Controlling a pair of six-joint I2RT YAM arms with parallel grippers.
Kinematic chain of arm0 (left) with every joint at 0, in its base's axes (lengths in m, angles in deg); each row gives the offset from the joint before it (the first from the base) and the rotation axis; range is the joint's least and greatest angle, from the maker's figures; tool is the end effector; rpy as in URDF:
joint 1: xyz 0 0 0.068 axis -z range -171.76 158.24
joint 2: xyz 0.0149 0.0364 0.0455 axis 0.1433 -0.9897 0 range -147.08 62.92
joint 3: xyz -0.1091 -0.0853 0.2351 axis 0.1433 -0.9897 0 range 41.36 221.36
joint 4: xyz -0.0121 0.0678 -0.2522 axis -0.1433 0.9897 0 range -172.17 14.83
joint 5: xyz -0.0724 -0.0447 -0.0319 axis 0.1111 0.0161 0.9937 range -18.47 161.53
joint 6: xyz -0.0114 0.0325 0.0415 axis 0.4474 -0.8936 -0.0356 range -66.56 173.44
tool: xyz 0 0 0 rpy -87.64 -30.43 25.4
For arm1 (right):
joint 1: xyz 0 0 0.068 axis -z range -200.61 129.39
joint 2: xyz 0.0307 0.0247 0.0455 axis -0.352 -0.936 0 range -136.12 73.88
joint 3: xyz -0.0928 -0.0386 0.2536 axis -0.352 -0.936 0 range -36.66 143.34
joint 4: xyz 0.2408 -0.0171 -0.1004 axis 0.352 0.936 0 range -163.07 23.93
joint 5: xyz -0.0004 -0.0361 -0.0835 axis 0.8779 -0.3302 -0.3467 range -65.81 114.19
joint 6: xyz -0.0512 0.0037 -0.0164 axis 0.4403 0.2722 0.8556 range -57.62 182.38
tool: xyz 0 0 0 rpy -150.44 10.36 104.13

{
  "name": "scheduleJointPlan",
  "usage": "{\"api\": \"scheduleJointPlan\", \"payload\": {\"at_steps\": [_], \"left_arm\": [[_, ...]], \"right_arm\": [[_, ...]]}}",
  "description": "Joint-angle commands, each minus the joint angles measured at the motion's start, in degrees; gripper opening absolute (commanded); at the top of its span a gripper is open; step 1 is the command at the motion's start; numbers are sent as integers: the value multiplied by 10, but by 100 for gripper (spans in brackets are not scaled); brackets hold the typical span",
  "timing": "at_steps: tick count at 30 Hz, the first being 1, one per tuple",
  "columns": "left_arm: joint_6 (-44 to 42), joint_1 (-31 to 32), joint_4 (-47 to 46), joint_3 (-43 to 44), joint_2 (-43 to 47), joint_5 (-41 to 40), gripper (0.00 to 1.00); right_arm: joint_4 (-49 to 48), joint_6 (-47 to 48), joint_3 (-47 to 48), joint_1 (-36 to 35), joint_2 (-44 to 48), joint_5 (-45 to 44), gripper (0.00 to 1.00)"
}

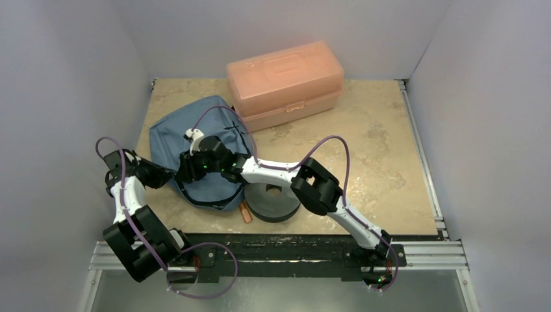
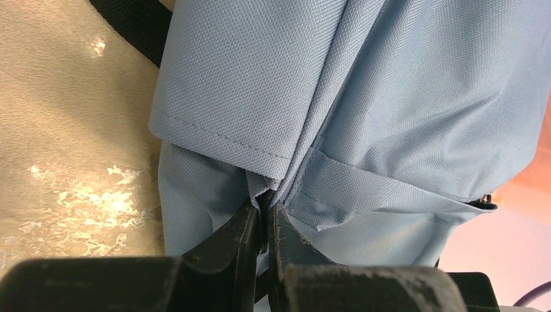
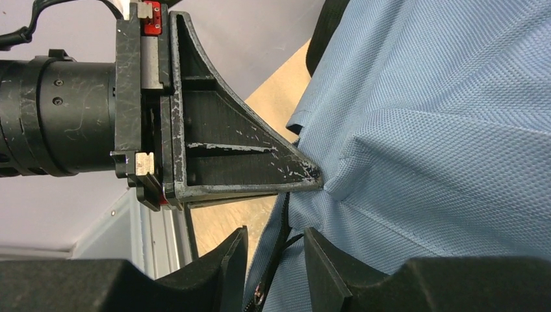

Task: Pack the student bag
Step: Zip the student bag at the center of the board.

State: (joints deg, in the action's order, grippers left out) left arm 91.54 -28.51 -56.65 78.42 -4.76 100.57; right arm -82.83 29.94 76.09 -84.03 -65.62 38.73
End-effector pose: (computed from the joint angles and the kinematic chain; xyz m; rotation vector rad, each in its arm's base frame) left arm 0.1863 0.1176 0.1973 -1.3544 2.0919 -0.6521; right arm 0.2472 0.5140 0.1966 -0.7503 1.9669 1.3308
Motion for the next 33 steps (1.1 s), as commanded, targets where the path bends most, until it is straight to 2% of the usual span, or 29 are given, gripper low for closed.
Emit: {"api": "scheduleJointPlan", "payload": {"at_steps": [1,9,17,22,24,28,33], "left_arm": [[-13,-1,-6,22,16,33,0],[-21,-1,-2,25,18,34,0],[-24,-1,-6,27,11,50,0],[-23,-2,-6,27,8,49,0],[-23,-1,-6,27,8,49,0],[-19,-2,-6,26,9,41,0],[-11,-14,-6,29,4,32,0]], "right_arm": [[14,29,11,-1,4,4,41],[13,51,7,1,2,25,36],[35,79,29,0,-20,23,41],[43,90,49,0,-32,9,37],[45,95,55,0,-34,9,31],[38,110,33,0,-8,11,1],[-14,120,-82,0,88,47,0]]}}
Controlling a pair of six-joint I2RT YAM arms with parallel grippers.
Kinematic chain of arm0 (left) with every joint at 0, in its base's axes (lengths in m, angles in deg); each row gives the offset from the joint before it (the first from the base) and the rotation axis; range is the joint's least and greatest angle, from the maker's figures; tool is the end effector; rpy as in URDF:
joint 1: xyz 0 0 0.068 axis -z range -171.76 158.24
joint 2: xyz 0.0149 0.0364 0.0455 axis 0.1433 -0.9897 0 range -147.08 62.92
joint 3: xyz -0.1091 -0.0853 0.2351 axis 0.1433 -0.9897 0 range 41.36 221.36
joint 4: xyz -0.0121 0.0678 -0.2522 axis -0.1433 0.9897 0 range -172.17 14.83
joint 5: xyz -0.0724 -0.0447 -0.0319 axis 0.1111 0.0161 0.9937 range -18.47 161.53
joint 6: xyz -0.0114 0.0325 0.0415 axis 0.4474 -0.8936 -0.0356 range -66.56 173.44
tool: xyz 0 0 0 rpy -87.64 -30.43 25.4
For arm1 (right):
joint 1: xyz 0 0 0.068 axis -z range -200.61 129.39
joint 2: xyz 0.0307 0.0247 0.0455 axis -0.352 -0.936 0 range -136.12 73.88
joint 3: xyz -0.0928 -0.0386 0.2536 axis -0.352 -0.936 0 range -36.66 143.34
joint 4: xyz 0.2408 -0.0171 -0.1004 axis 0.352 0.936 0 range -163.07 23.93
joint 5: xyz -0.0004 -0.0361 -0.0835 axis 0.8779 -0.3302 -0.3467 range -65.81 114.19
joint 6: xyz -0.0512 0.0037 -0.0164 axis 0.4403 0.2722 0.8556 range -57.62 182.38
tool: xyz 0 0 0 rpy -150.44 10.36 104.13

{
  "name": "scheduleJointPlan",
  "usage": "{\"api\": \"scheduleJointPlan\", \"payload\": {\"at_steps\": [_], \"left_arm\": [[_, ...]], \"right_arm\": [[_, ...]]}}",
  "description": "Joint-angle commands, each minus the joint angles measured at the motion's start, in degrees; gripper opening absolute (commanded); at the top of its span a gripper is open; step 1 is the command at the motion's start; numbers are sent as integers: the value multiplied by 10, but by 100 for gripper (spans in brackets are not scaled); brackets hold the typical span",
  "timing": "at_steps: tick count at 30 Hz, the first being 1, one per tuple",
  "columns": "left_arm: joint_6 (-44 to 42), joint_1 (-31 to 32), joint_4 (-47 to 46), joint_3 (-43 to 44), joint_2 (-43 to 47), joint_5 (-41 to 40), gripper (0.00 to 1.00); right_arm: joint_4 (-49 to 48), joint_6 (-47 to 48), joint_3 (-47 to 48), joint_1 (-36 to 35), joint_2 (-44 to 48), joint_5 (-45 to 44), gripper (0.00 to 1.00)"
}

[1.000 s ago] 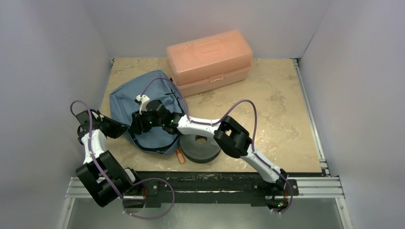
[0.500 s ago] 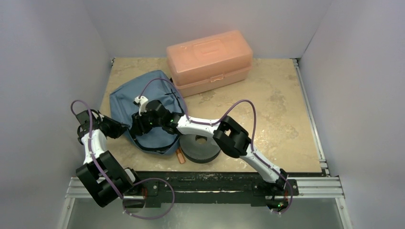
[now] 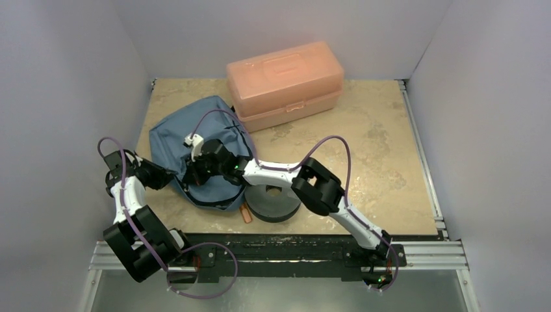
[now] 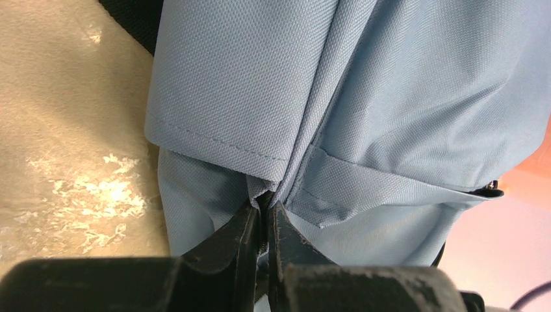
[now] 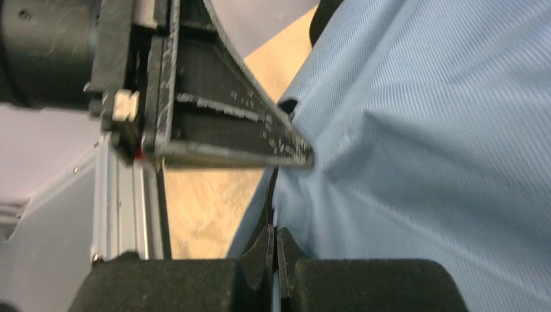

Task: Pack the student bag
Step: Zip the student bag at the center of the board.

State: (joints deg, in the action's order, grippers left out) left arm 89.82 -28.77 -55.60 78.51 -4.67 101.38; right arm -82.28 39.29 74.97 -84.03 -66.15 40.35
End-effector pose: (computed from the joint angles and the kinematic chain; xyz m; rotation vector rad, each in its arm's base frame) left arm 0.1847 0.1172 0.1972 -1.3303 2.1136 -0.6594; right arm 0.2456 0.5129 0.1838 -0.9233 1.8994 1.2409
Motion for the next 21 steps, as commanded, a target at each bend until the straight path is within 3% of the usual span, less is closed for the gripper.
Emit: {"api": "scheduleJointPlan", "payload": {"at_steps": [1,9,15,21], "left_arm": [[5,-14,-15,31,2,23,0],[-2,-23,2,51,0,-7,0],[-5,-25,7,49,4,-14,0],[-5,-29,15,55,8,-29,0]], "right_arm": [[-24,27,-91,0,113,45,0],[-159,6,-324,-2,254,189,0],[-213,-31,-425,-3,329,155,0],[-238,-89,-593,-4,469,-20,0]]}}
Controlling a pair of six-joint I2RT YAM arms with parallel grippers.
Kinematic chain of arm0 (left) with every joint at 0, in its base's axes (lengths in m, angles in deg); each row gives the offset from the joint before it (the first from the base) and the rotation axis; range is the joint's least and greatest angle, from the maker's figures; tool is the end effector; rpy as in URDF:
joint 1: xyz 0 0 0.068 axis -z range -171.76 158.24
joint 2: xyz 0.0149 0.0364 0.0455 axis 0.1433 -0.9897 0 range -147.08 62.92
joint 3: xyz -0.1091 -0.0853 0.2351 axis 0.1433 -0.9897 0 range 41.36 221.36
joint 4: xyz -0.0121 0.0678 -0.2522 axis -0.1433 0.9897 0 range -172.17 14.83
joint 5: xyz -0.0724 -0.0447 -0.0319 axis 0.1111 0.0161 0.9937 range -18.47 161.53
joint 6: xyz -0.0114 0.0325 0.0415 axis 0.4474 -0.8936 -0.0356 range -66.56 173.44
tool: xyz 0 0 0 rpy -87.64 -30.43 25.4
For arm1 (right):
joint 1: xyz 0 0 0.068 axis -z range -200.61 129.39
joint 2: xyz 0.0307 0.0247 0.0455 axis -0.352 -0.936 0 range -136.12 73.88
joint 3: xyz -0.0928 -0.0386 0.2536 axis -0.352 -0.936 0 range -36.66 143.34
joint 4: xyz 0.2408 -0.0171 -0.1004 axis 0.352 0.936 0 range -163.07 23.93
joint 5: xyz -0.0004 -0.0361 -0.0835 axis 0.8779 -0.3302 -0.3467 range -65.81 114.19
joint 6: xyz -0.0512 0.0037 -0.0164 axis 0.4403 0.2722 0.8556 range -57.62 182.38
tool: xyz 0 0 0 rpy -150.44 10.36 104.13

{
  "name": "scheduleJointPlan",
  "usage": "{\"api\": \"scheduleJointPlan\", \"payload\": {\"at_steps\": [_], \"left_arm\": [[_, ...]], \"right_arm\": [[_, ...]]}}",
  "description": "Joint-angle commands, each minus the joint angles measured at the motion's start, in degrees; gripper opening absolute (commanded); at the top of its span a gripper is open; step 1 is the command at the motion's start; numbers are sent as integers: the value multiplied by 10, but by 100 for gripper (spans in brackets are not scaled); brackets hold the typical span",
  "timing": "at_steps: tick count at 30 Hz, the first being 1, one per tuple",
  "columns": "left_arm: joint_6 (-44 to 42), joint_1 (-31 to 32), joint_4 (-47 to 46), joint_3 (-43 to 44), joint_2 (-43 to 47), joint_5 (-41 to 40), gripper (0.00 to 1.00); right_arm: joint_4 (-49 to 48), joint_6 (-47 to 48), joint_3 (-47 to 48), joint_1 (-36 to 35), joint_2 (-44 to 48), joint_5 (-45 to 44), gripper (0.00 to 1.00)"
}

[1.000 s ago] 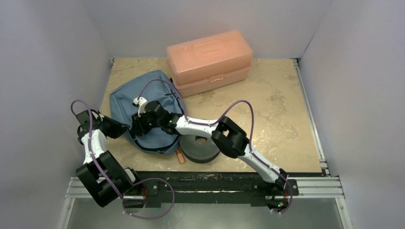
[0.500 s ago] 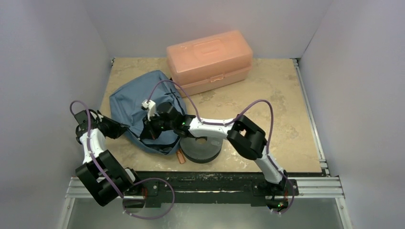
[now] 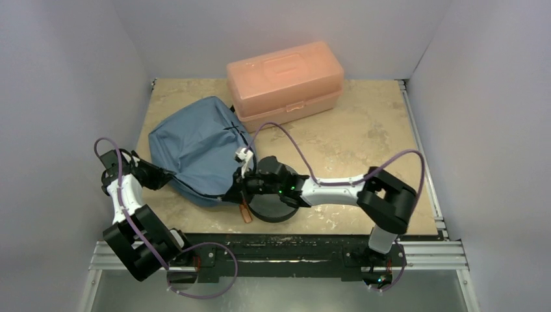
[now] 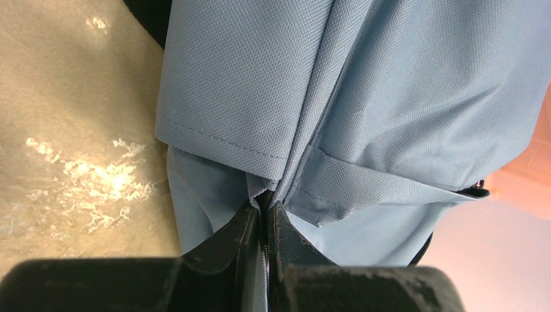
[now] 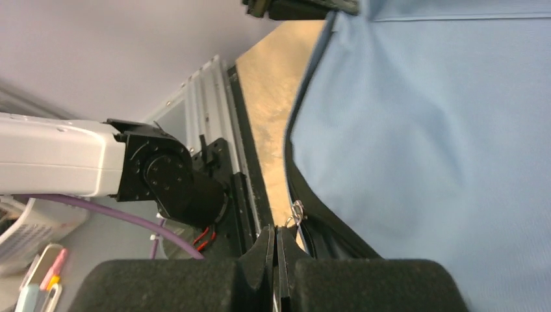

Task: Pack the student bag
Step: Zip the student bag at the center of the board.

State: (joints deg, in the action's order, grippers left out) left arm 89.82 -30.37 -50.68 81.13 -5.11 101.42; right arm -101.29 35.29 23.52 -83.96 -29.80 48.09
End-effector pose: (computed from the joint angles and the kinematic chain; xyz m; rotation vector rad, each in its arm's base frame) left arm 0.1815 0.1224 0.2046 -1.3956 2.1188 -0.6618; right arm 0.1685 0.3678 0.2168 -0.9586 1.8567 1.4256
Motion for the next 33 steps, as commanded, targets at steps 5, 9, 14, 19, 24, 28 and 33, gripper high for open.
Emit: {"api": "scheduleJointPlan", "payload": {"at_steps": [5,9,14,19,24,28,33], "left_arm": [[6,-13,-19,23,24,-41,18],[40,-8,31,8,56,-19,46],[46,-1,147,-15,155,-13,48],[173,77,199,-94,314,35,49],[262,138,235,-144,398,57,52],[297,146,183,-170,393,91,54],[285,149,181,-150,388,65,53]], "right_arm": [[-48,-51,-77,-4,106,-135,0],[-73,-71,-20,-5,61,-107,0],[-68,-79,33,-5,29,-93,0],[-52,-73,59,-4,23,-100,0],[-48,-74,59,-5,29,-99,0],[-57,-75,49,-7,37,-101,0],[-57,-75,48,-11,37,-107,0]]}}
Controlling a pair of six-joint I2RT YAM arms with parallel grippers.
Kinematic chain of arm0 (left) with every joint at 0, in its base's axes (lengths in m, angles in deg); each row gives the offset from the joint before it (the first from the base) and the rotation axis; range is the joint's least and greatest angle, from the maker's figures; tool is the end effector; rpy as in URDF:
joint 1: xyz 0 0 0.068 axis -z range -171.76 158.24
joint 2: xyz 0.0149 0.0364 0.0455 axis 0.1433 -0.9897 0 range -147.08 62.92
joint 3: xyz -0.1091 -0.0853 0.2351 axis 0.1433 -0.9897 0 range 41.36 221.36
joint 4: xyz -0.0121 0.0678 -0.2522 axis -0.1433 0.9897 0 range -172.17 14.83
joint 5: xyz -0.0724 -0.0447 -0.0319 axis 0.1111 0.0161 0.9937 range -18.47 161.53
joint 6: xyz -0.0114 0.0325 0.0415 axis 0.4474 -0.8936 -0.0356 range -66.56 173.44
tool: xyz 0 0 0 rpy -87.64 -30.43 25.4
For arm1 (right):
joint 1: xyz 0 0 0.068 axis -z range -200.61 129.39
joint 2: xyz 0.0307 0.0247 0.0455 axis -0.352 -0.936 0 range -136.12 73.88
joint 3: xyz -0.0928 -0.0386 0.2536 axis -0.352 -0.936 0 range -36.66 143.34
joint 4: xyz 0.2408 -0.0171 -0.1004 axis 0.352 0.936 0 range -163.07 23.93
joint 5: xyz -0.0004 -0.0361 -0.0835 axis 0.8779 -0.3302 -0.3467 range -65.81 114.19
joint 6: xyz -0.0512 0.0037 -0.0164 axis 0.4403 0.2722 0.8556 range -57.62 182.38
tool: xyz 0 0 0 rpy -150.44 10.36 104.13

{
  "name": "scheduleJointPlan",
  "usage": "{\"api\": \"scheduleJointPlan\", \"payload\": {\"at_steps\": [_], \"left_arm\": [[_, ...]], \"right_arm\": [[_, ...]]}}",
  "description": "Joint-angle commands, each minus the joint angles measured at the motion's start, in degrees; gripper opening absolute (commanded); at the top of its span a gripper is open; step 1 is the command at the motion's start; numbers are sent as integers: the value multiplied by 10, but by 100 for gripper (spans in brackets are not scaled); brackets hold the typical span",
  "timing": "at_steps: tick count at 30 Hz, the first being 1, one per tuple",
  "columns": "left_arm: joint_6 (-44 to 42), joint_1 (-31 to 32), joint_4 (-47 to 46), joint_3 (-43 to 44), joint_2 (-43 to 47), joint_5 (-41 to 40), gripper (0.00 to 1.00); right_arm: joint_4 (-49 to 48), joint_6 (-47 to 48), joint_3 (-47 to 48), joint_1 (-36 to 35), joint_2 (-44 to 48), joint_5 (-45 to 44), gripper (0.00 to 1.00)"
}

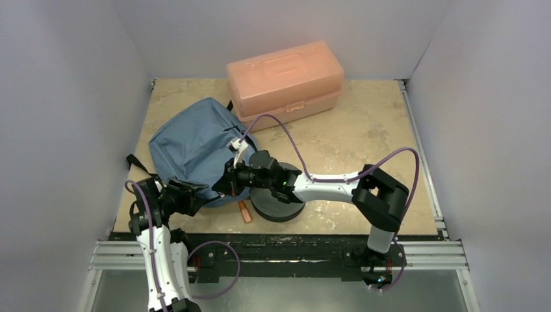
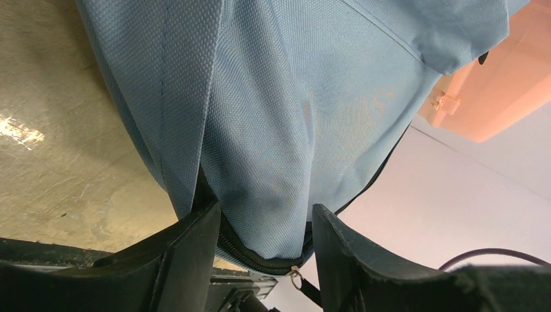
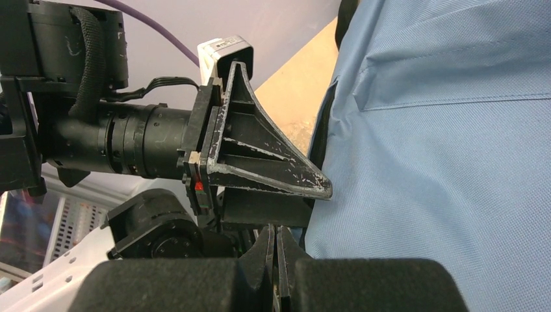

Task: Pack the student bag
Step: Zip the student bag at the center of the board.

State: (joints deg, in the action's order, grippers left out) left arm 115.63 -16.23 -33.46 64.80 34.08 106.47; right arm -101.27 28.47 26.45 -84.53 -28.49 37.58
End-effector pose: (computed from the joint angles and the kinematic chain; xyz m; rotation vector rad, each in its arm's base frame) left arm 0.0982 0.0224 0.1939 -1.5647 2.0382 -1.0288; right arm 0.1733 0.3727 0.2420 -0.7005 1.8712 1.3880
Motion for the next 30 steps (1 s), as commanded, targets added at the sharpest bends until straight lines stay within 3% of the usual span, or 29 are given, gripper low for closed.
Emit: {"api": "scheduleJointPlan", "payload": {"at_steps": [1,9,11,13,17,25,30], "left_arm": [[20,7,6,16,-6,3,53],[-67,8,-68,18,-109,0,32],[-86,8,-76,20,-112,-21,20],[-105,8,-77,29,-119,-38,1],[-173,8,-15,104,-129,-134,0],[-208,2,76,214,-68,-377,0],[-228,3,46,202,-55,-386,0]], "right_arm": [[-56,-6,18,-7,24,-2,0],[-40,12,31,-14,32,-2,0],[-41,13,32,-14,34,-2,0],[-45,13,25,-14,39,-12,0],[-52,-14,-12,-6,69,-47,0],[-116,-111,-171,104,215,-47,0],[-140,-118,-167,141,188,-17,0]]}}
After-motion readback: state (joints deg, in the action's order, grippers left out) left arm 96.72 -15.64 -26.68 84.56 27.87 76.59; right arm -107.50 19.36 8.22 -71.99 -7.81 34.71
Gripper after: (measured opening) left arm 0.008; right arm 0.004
